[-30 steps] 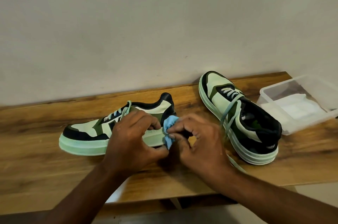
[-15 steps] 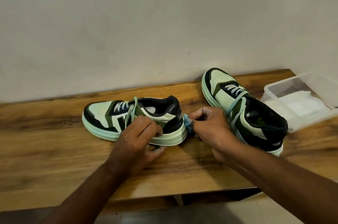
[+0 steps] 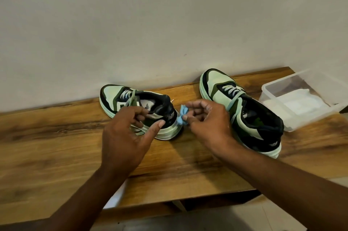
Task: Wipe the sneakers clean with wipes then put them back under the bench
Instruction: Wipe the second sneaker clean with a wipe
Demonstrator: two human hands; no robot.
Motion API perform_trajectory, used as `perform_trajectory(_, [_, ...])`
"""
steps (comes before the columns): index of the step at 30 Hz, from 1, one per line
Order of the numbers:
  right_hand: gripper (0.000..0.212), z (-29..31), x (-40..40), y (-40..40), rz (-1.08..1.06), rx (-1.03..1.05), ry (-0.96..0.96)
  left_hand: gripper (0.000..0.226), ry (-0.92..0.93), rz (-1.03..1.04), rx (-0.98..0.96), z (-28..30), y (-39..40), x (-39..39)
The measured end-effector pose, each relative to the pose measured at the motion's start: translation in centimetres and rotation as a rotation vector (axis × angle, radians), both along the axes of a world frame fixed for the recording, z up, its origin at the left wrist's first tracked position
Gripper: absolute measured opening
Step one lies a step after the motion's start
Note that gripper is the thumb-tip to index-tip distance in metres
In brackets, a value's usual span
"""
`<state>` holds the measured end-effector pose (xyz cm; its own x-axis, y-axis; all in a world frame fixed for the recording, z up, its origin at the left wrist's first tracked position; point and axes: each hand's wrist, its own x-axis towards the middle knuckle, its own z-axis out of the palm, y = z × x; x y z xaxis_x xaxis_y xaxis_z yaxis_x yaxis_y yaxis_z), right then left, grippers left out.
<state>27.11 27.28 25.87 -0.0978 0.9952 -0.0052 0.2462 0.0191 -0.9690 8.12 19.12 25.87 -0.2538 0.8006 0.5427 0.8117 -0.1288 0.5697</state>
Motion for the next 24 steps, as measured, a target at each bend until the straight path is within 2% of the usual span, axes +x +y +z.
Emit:
perform_trajectory(3, [0.028,0.8,0.2,0.4,0.031,0.289,0.06,0.035,-0.054,-0.087,0.035,0.5,0.5,0.9])
perform_trajectory(5, [0.025,1.0,0.1,0.2,0.086,0.515,0.027,0.027,-0.103,-0.08,0.046,0.7,0.8,1.2])
perform_trajectory(8, [0.022,0.7,-0.7,-0.3,0.126,0.682,-0.045,0.017,-0.172,-0.042,0.036,0.9,1.4,1.5])
perform_trajectory(13, [0.021,-0.3,-1.2,0.2,0.165,0.667,-0.077,0.008,-0.229,-0.036,-0.014,1.0,1.8,1.4])
perform_trajectory(19, [0.015,-1.1,-0.8,-0.4,0.268,0.568,-0.324,0.008,-0.301,-0.025,-0.086,0.9,2.0,0.8])
perform_trajectory(21, [0.013,-0.2,-0.8,0.5,0.209,0.524,-0.282,0.008,-0.316,-0.032,-0.085,1.0,2.0,0.7])
perform_trajectory(24, [0.012,1.8,-1.1,1.8,0.029,0.536,-0.02,0.007,-0.294,-0.053,-0.093,1.1,1.9,0.6])
